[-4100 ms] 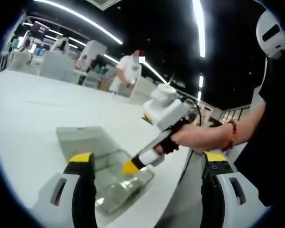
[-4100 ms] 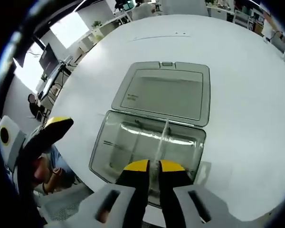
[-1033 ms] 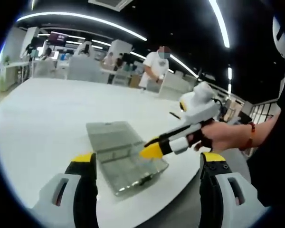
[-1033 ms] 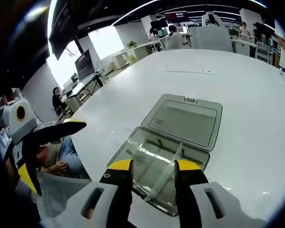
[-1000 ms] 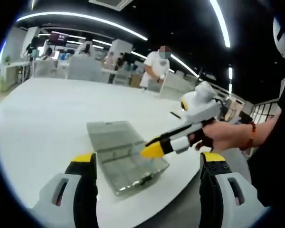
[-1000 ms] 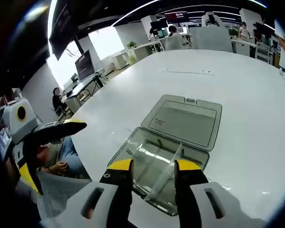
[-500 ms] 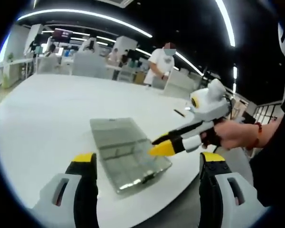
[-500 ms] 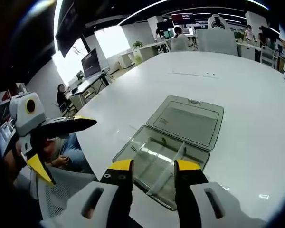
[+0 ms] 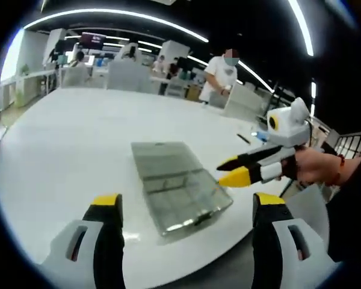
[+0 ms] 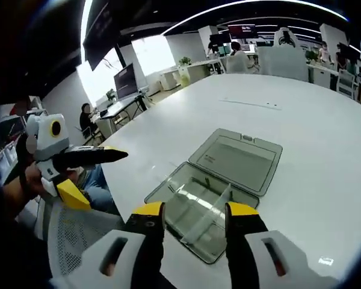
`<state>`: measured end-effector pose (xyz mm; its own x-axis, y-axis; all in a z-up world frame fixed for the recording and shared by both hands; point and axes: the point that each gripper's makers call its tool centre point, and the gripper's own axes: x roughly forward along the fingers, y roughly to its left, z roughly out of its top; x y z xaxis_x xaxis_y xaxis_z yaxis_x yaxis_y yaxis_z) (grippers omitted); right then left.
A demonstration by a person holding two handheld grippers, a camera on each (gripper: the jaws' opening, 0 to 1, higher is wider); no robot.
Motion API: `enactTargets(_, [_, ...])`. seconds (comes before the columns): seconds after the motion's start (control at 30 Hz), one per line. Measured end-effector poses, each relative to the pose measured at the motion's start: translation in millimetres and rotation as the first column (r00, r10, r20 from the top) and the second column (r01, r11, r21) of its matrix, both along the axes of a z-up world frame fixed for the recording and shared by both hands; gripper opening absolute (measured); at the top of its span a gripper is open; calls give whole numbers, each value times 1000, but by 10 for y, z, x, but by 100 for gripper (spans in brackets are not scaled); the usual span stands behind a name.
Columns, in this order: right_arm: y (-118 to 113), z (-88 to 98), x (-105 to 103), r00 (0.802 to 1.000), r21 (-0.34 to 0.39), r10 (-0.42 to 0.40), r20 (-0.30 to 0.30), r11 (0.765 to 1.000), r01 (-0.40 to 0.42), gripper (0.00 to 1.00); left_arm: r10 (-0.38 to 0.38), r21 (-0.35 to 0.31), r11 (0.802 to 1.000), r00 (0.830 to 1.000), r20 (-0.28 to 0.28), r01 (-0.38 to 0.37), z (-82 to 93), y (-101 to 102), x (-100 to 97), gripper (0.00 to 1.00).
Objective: Insert the divider into the dual guide fixture by aligning both edges with the guide slots and pushing it downward to the bottom, including one-sided entry, uneven engagement, binding, and posture correction.
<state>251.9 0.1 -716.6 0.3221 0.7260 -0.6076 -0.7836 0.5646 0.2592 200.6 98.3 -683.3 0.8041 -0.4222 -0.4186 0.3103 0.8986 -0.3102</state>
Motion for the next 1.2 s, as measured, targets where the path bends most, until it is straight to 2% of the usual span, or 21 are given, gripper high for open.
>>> enactTargets(0.07, [0, 4, -10, 1000, 9, 17, -2, 1000, -17, 41, 18, 15, 1000, 1000, -17, -18, -26, 56, -2, 87])
enactTargets(0.17, [-12, 41, 0, 999, 16, 24, 24, 1000, -24, 43, 42, 75, 996, 997, -67, -37, -132, 161, -22, 85])
enactTargets(0.27, [-15, 55, -8, 999, 23, 31, 25, 999, -32, 43, 105, 76, 992, 988, -112, -97, -210, 264, -31, 84])
enactTargets(0.33, [-22, 72, -23, 999, 40, 30, 25, 999, -31, 44, 119, 72, 991, 987, -107, -111, -218, 293, -22, 84])
enactTargets(0.5, [-71, 100, -67, 999, 60, 23, 29, 998, -24, 46, 121, 119, 987, 984, -131, -105, -253, 333, -60, 85])
enactTargets(0.63, [-95, 113, -93, 998, 62, 38, 45, 997, -40, 50, 149, 138, 982, 976, -160, -127, -314, 404, -57, 84])
enactTargets(0.77, [-103, 138, -104, 997, 80, 54, 59, 995, -59, 52, 181, 207, 968, 964, -196, -139, -379, 494, -79, 84])
enactTargets(0.97, [-149, 134, -141, 996, 78, 70, 59, 994, -74, 52, 193, 221, 965, 957, -216, -145, -394, 492, -64, 82])
enactTargets(1.03, [-174, 142, -141, 996, 89, 67, 59, 993, -72, 51, 200, 244, 959, 953, -228, -143, -413, 499, -62, 79])
enactTargets(1.13, [-212, 152, -136, 996, 101, 59, 61, 993, -65, 51, 223, 284, 948, 937, -269, -144, -482, 538, -82, 77])
enactTargets(1.2, [-240, 143, -129, 997, 99, 53, 61, 993, -59, 51, 228, 281, 948, 932, -282, -147, -509, 548, -74, 76])
